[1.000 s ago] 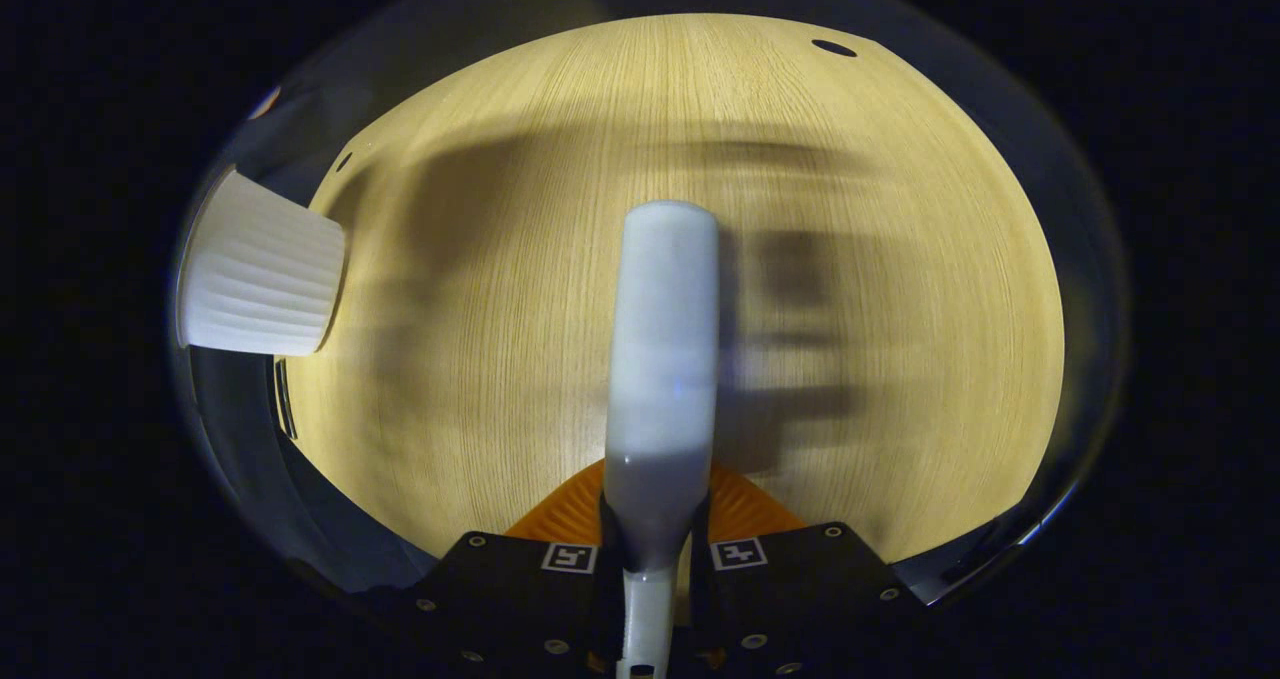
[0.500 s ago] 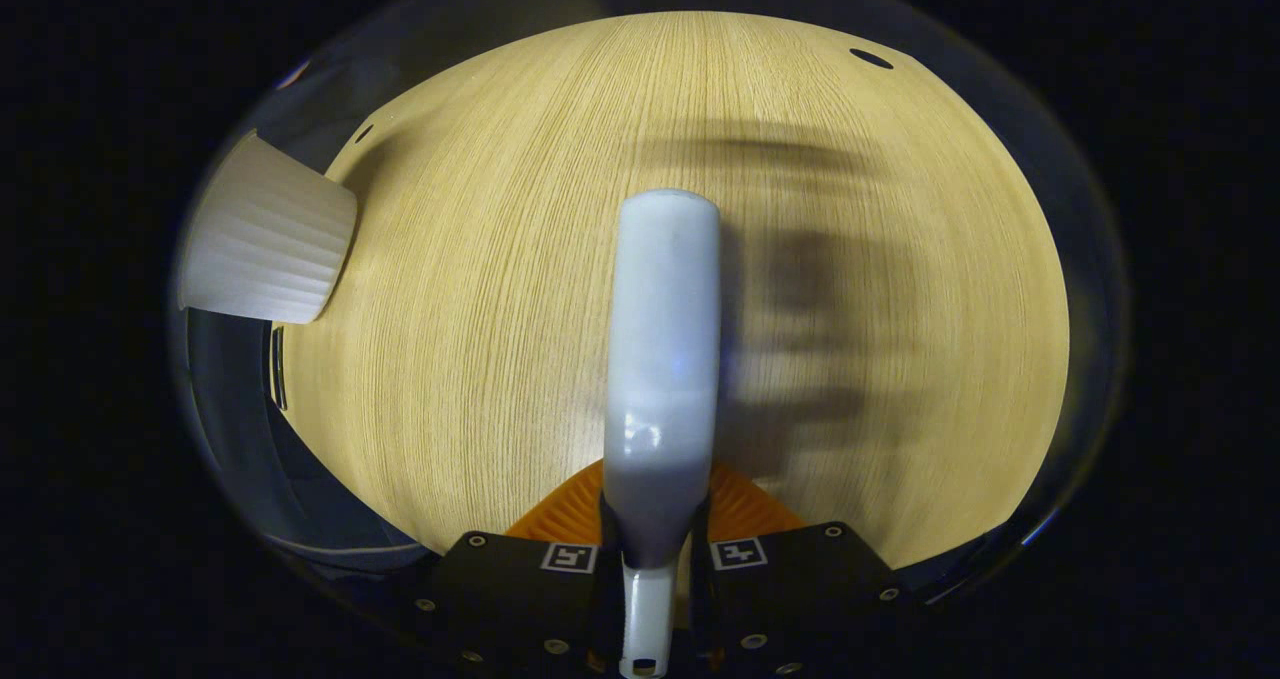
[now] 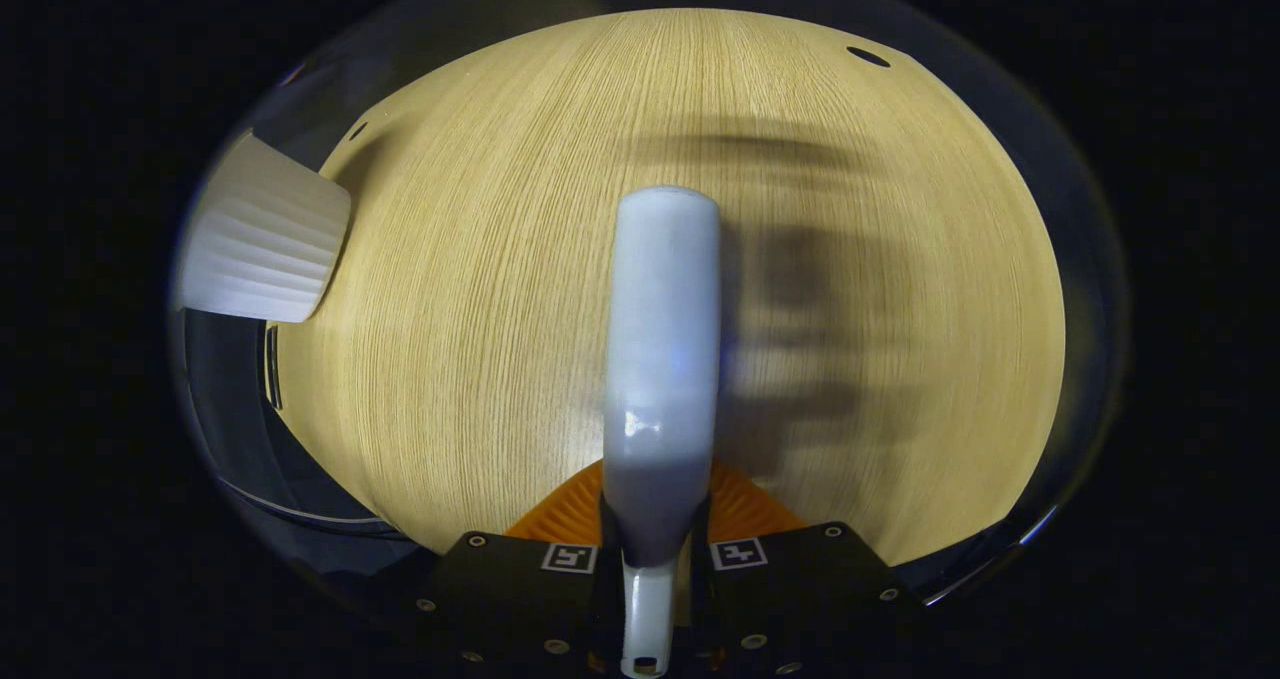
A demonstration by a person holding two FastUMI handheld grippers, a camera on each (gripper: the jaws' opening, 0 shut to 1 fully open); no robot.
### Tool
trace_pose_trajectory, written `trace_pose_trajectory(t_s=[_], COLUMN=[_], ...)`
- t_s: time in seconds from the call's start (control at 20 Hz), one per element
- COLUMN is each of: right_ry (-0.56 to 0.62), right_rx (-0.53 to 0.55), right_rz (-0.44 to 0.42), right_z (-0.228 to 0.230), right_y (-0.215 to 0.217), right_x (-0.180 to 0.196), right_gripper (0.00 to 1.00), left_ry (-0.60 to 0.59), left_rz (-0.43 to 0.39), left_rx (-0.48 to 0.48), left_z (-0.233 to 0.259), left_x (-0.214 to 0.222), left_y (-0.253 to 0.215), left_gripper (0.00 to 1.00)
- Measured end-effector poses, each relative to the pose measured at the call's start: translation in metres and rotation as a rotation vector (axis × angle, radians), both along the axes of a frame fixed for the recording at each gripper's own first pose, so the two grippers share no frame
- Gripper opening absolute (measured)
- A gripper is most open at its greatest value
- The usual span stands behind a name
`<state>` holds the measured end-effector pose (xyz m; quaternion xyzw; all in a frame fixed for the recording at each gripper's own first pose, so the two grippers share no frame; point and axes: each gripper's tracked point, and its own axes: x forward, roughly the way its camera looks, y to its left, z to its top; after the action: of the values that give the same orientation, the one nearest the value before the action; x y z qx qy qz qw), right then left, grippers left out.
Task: Pick up the small broom and dustpan from the desktop, sweep the trash into the dustpan with the broom, and then empty the trash into the garbage bin.
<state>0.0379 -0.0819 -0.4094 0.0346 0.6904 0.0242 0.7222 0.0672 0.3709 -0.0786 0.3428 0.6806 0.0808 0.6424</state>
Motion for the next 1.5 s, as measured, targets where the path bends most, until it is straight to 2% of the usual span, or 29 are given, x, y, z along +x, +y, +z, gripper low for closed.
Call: trace_pose_trajectory(t_s=[0.2,0.3,0.35,0.45,0.5,0.55,0.65,0.75,0.95,1.05,1.15,1.35,1.4,1.5], right_ry=[0.001,-0.003,0.000,0.000,-0.001,0.000,-0.001,-0.003,-0.002,-0.001,-0.001,-0.004,-0.007,-0.007], right_rx=[-0.011,-0.011,-0.011,-0.010,-0.008,-0.005,-0.002,0.000,0.010,0.010,0.009,0.020,0.025,0.025], right_rz=[0.008,0.016,0.016,0.013,0.012,0.010,0.010,0.012,0.004,0.005,0.008,-0.007,-0.012,-0.013], right_z=[-0.001,-0.001,-0.001,-0.001,-0.001,-0.001,-0.001,-0.001,-0.001,-0.001,-0.003,-0.002,-0.002,-0.002], right_y=[-0.002,-0.002,-0.002,-0.002,-0.003,-0.002,-0.002,-0.002,-0.004,-0.003,-0.003,-0.005,-0.005,-0.005], right_x=[-0.003,-0.002,-0.003,-0.003,-0.003,-0.003,-0.003,-0.003,-0.003,-0.002,-0.003,-0.002,-0.002,-0.003], right_gripper=[0.27,0.27,0.27,0.27,0.27,0.27,0.27,0.27,0.26,0.26,0.27,0.27,0.27,0.27], left_ry=[0.038,0.051,0.055,0.064,0.062,0.050,0.006,-0.055,-0.243,-0.304,-0.337,-0.336,-0.297,-0.231], left_rz=[-0.115,-0.186,-0.240,-0.362,-0.384,-0.378,-0.307,-0.192,0.061,0.090,0.068,0.093,0.105,0.153], left_rx=[0.119,0.229,0.295,0.443,0.473,0.463,0.370,0.242,-0.146,-0.323,-0.450,-0.758,-0.807,-0.828], left_z=[0.005,0.013,0.022,0.037,0.038,0.032,0.027,0.009,-0.017,-0.028,-0.035,-0.099,-0.123,-0.161], left_x=[0.000,0.006,0.017,0.035,0.035,0.031,0.023,0.017,0.011,0.021,0.041,0.062,0.059,0.048], left_y=[0.017,0.025,0.025,0.026,0.025,0.021,0.013,0.006,-0.063,-0.118,-0.176,-0.305,-0.329,-0.350], left_gripper=[0.33,0.32,0.35,0.32,0.32,0.32,0.32,0.32,0.32,0.33,0.33,0.32,0.32,0.33])
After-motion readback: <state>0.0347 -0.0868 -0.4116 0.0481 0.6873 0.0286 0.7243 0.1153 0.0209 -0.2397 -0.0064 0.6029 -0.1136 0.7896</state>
